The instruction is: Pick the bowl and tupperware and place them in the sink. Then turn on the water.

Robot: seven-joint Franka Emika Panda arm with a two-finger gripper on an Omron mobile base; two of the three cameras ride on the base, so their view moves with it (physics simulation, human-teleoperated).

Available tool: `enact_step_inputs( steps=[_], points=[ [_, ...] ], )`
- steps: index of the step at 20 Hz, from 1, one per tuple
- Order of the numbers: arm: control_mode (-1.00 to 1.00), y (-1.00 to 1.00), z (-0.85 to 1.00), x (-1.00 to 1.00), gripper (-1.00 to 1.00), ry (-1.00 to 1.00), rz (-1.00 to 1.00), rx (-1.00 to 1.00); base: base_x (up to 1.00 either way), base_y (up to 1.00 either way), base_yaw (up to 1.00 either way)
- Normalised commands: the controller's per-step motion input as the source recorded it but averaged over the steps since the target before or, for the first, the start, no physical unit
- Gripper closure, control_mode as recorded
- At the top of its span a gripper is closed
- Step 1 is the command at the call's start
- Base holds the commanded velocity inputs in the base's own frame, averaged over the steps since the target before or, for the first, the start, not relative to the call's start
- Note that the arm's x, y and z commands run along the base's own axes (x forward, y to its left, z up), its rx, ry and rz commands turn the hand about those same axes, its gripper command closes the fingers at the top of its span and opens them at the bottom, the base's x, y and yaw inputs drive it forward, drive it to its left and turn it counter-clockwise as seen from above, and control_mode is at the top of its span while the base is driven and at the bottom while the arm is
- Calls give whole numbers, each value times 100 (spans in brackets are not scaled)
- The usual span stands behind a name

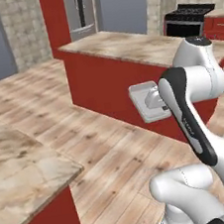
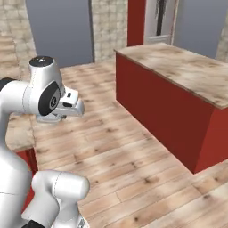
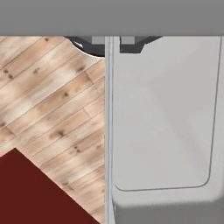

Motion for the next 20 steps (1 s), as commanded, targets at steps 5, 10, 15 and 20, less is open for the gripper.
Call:
enact_step_inputs(
  steps=[5, 10, 15, 20],
  points=[
    [100, 0, 0, 0, 100, 0, 0, 0, -4, -3, -86],
    [100, 0, 0, 0, 100, 0, 0, 0, -4, -2, -85],
    [100, 0, 0, 0, 100, 0, 0, 0, 0, -9, -81],
    [100, 0, 0, 0, 100, 0, 0, 0, 9, -6, -71]
  ],
)
